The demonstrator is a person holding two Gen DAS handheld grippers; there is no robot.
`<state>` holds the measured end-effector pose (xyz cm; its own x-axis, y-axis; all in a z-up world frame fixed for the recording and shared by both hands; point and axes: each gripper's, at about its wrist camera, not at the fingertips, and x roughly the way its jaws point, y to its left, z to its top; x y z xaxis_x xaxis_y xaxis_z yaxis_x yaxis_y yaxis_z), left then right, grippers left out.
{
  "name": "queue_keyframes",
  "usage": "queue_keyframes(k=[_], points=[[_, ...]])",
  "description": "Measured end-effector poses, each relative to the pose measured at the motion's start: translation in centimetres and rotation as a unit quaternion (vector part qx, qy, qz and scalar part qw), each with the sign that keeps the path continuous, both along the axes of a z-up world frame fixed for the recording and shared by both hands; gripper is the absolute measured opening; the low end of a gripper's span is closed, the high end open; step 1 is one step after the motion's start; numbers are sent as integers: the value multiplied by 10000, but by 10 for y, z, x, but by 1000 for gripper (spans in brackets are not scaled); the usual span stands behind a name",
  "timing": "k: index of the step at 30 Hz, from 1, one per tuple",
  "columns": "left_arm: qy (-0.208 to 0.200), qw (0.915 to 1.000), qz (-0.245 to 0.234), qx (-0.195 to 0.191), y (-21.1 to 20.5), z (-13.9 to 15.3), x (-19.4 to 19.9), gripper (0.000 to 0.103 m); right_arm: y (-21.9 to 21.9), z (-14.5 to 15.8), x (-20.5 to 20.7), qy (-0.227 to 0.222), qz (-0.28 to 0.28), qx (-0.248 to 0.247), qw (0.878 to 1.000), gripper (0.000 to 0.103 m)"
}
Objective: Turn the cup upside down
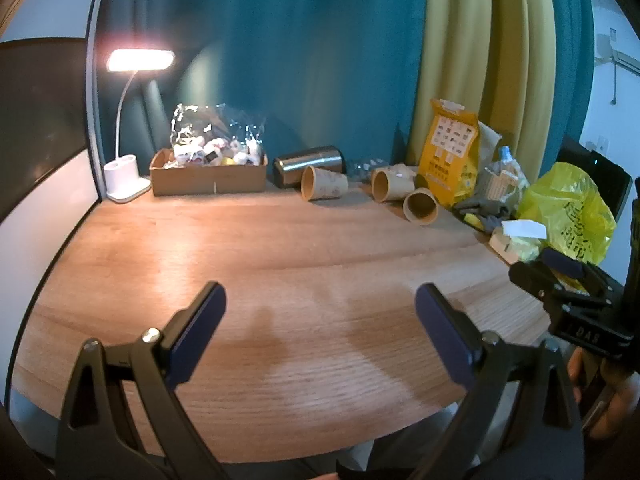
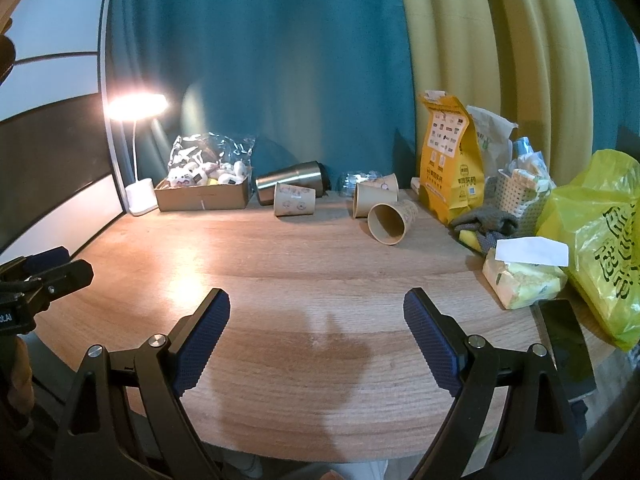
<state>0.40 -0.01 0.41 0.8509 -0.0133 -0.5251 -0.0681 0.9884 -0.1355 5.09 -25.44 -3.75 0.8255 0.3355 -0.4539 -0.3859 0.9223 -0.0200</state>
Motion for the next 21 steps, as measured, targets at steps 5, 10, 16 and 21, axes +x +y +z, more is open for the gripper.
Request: queue_keyframes(k=[5,10,16,21], points=[[76,10000,-8,33,-1,-4,8,97,-2,-2,4,40,-9,31,10000,91],[206,9997,-47,77,-5,-8,20,97,-3,-9,17,121,-27,99,9999,91],[468,9983,-250,232,-18,-14,49,97,-14,-20,39,294,-128,247,9992,91],[853,9931,-645,480,-41,-20,97,97,-33,-32,69,544,-479,479,9962,91]])
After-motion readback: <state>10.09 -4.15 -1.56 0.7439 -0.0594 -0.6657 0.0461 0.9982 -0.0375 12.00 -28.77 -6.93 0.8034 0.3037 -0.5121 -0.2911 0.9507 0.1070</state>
